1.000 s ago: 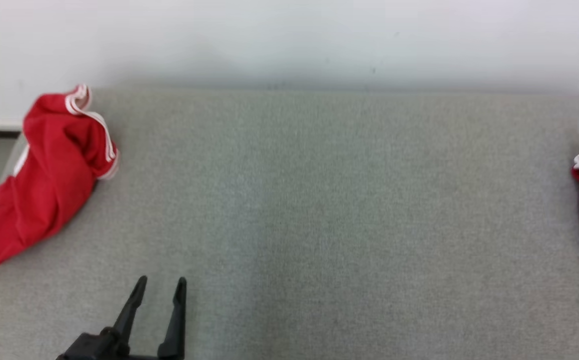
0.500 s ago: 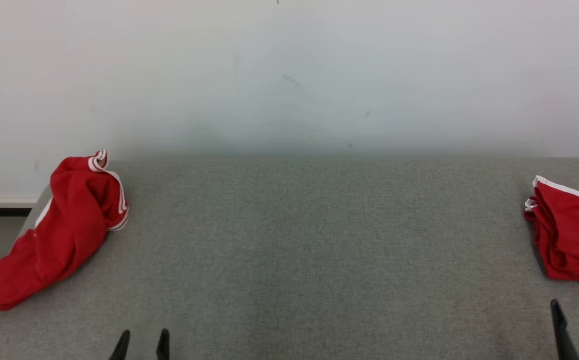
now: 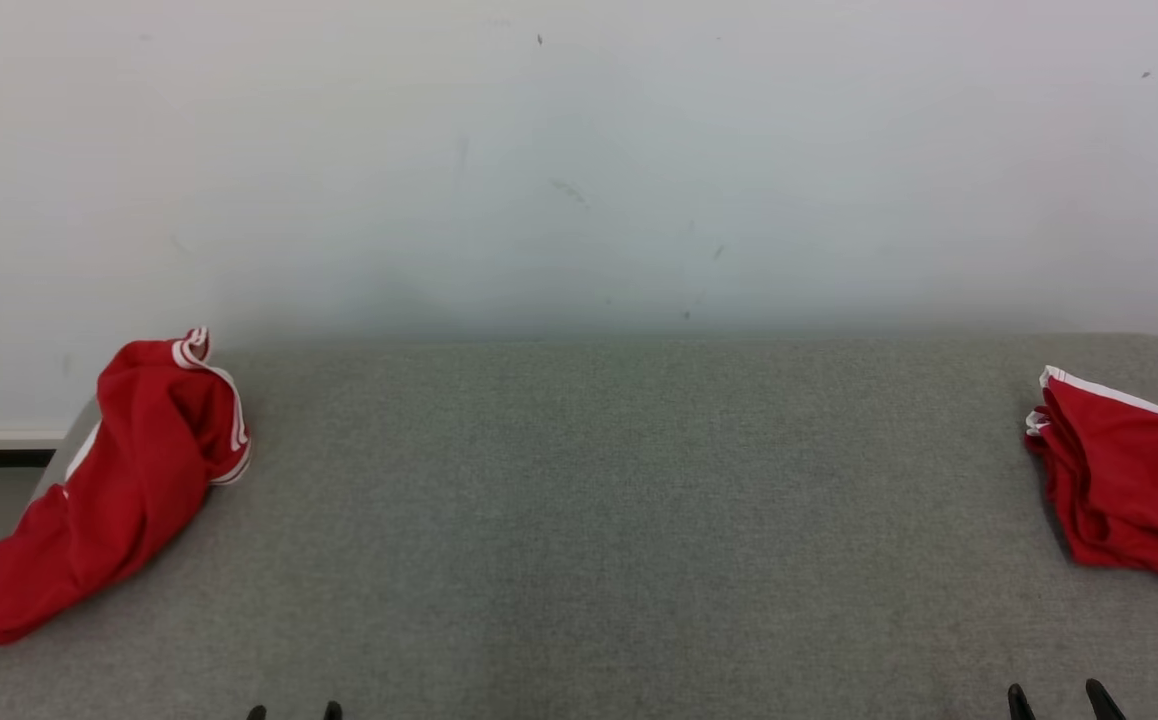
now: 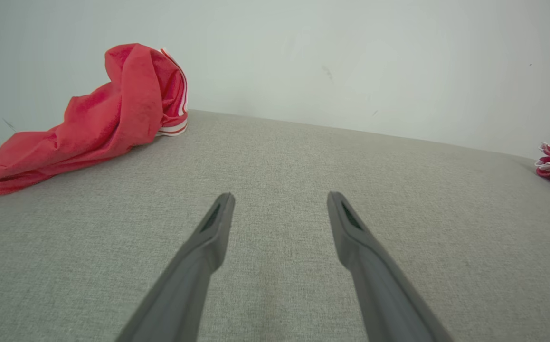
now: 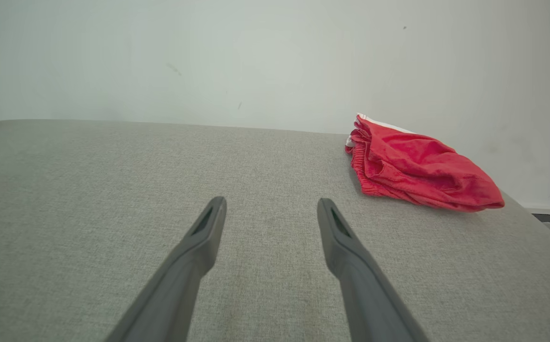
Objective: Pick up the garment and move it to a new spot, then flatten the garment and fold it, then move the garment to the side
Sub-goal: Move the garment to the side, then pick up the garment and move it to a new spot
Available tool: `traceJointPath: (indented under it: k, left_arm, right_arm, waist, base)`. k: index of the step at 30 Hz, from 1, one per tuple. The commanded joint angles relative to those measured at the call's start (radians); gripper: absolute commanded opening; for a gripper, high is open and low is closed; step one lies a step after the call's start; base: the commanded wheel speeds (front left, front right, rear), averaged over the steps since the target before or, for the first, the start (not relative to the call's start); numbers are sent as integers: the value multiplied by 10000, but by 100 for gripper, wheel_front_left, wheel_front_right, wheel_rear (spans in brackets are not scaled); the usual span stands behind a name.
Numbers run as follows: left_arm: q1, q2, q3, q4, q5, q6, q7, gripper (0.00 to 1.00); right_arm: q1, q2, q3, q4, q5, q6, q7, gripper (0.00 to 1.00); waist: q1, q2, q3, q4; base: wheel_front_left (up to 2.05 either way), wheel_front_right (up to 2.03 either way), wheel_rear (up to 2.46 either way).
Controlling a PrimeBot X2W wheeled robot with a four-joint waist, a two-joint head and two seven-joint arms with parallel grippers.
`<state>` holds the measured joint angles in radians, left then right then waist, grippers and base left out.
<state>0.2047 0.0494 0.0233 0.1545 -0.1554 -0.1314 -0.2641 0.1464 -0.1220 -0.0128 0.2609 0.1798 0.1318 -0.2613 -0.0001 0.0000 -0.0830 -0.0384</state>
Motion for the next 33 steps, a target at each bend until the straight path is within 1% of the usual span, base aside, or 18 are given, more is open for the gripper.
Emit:
traceJointPath:
  k: [1, 11, 16, 19, 22, 30, 33]
  left_arm:
    - [58, 30, -17, 39, -97, 17, -2, 100]
    - [-78, 31, -31, 92, -124, 16, -2, 100]
    - [-93, 32, -45, 102, -112, 16, -2, 100]
    - [-91, 32, -58, 122, -58, 16, -2, 100]
    - [-53, 30, -61, 135, 27, 18, -2, 100]
    - [156, 139, 144, 81, 112, 18, -2, 100]
    - [255, 204, 268, 36, 75, 19, -3, 100]
  right_arm:
    - [48, -6, -81, -36, -54, -24, -43, 100]
    - [147, 132, -224, -235, -231, -24, -41, 100]
    - [254, 175, -367, -370, -227, -24, -41, 100]
    - [312, 193, -353, -420, -195, -24, -42, 100]
    - [347, 255, -332, -471, -173, -24, -40, 100]
    - [294, 419, -16, -451, -60, -24, -41, 100]
    - [202, 453, 110, -408, -24, -22, -41, 100]
  waist:
    - [1, 0, 3, 11]
    - [1, 0, -23, 123]
    - [1, 0, -84, 461]
    - [1, 0, -129, 847]
    - [1, 0, -164, 1378]
    - [1, 0, -300, 3080]
    - [1, 0, -331, 3591]
  base:
    - [0, 0, 0]
    - [0, 0, 0]
    - [0, 0, 0]
    - [0, 0, 0]
    - [0, 0, 0]
    - [0, 0, 0]
    - [0, 0, 0]
